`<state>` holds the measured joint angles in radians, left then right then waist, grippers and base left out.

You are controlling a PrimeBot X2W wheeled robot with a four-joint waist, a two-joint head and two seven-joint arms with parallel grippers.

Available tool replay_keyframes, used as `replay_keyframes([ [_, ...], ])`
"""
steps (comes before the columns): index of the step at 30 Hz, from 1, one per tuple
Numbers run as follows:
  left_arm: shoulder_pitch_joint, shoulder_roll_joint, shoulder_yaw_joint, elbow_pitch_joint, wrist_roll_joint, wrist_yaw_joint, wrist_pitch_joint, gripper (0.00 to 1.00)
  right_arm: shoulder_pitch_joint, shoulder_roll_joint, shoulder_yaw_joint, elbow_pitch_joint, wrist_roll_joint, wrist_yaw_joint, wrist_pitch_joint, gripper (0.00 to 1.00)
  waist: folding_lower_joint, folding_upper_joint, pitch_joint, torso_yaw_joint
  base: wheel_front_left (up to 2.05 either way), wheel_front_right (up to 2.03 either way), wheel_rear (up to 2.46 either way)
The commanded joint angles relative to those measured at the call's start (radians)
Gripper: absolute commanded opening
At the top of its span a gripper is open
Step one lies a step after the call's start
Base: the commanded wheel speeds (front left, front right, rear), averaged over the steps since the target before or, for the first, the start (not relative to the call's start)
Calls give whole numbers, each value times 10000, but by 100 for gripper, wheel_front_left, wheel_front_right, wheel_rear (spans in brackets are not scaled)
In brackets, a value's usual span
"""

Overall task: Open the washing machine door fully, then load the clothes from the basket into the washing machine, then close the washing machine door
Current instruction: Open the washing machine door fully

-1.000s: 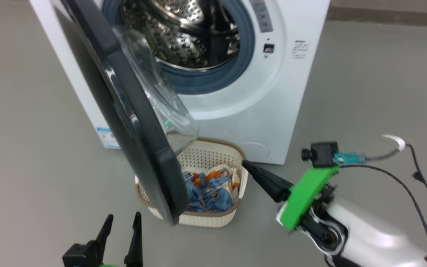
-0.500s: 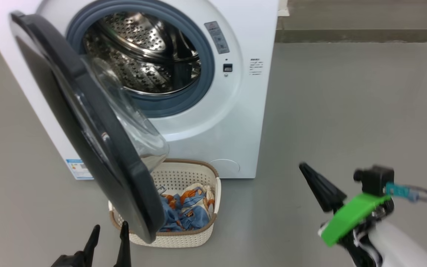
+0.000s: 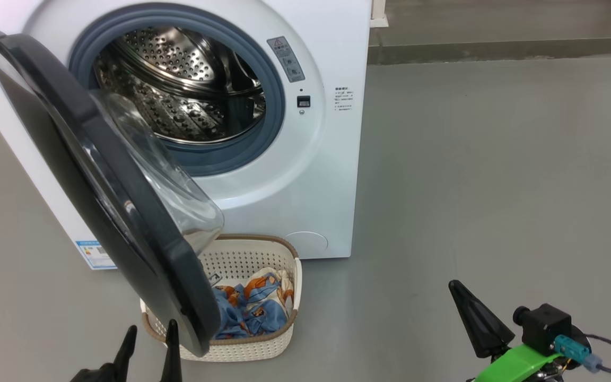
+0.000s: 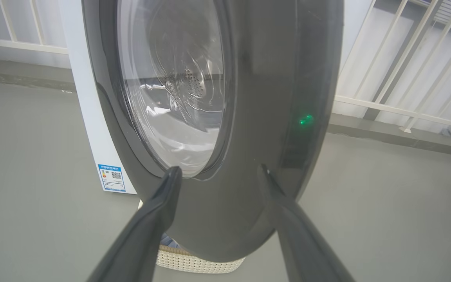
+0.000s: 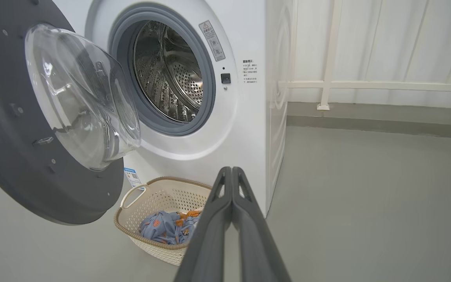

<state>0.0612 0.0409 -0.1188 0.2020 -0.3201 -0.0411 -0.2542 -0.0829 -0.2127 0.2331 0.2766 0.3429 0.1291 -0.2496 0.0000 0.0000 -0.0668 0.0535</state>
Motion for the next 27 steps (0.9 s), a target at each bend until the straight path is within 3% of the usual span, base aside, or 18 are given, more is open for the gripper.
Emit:
replay_keyframes([
  [1, -232, 93, 361, -288, 123, -40, -76, 100, -77, 52, 84, -334, -132, 16, -121, 0, 0, 0, 2, -16, 0, 0, 0],
  [5, -222, 93, 425, -294, 144, -41, -76, 100, 290, 584, -697, -658, -1024, 16, -121, 0, 0, 0, 4, -81, 0, 0, 0],
  [7, -220, 93, 463, -297, 148, -42, -76, 100, 452, 859, -1138, -817, -1444, 16, -121, 100, 0, 0, 7, -104, 0, 0, 0],
  [14, -204, 93, 540, -281, 174, -61, -76, 100, 726, 1365, -1625, -1001, -1983, 16, -122, 100, 0, 0, 8, -184, 0, 0, 0],
  [27, -214, 93, 488, -192, 190, -64, -76, 100, 777, 1542, -1825, -1013, -2335, 16, -122, 100, 0, 0, 74, -49, 0, 0, 0],
])
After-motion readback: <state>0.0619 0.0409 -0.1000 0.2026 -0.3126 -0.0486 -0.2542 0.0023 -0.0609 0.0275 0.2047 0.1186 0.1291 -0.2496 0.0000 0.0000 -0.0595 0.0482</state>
